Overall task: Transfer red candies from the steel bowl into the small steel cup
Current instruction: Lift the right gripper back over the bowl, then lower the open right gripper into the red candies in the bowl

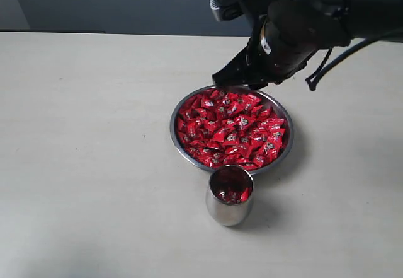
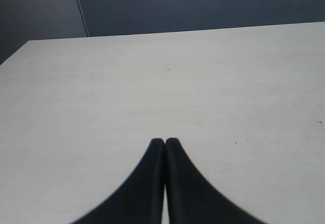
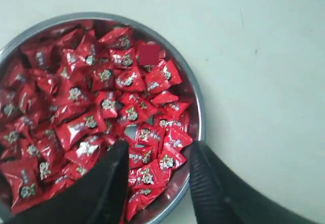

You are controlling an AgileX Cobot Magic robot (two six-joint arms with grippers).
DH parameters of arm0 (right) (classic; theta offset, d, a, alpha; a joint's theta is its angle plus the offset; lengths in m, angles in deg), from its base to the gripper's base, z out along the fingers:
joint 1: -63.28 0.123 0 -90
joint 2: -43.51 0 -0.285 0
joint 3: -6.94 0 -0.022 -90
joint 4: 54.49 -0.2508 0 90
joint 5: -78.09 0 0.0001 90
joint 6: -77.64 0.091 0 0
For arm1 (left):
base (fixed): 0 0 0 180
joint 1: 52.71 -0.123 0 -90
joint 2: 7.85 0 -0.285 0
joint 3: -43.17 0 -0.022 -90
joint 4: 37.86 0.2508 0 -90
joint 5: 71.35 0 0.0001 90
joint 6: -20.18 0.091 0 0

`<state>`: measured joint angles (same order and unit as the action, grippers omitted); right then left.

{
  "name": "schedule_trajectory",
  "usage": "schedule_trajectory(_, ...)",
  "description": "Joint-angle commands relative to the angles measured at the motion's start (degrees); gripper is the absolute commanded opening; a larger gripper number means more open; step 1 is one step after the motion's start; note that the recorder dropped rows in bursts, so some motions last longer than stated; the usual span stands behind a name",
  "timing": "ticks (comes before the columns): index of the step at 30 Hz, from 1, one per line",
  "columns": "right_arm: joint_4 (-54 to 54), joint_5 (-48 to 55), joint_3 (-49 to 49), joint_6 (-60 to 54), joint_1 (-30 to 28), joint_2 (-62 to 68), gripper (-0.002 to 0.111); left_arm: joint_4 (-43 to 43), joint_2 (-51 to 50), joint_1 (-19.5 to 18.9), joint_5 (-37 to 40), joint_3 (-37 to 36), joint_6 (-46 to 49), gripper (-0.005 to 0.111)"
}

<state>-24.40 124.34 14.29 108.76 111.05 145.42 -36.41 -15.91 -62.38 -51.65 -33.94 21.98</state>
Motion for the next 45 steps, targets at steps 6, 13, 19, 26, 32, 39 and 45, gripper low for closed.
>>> schedule_trajectory(6,-20.5,-7.4,-1.3,-11.1,-10.7,2.3,0.039,0.1,0.3,-0.1,-0.6,-0.1,-0.1,0.000)
schedule_trajectory(13,-41.9,-10.3,-1.3,-26.1,-11.3,12.9,0.039,0.1,0.3,-0.1,-0.6,-0.1,-0.1,0.000)
schedule_trajectory(19,-44.7,-11.4,-1.4,-26.7,-11.3,16.4,0.039,0.1,0.3,-0.1,-0.6,-0.1,-0.1,0.000)
schedule_trajectory(26,-46.6,-12.1,-4.1,-26.7,-11.3,16.5,0.039,0.1,0.3,-0.1,-0.6,-0.1,-0.1,0.000)
schedule_trajectory(32,-46.7,-10.2,-7.5,-24.0,-13.1,17.7,0.039,0.1,0.3,-0.1,-0.6,-0.1,-0.1,0.000)
schedule_trajectory(39,-51.2,-4.1,-10.4,-22.2,-15.3,21.5,0.039,0.1,0.3,-0.1,-0.6,-0.1,-0.1,0.000)
schedule_trajectory(45,-51.6,-1.2,-10.4,-21.1,-15.3,21.8,0.039,0.1,0.3,-0.1,-0.6,-0.1,-0.1,0.000)
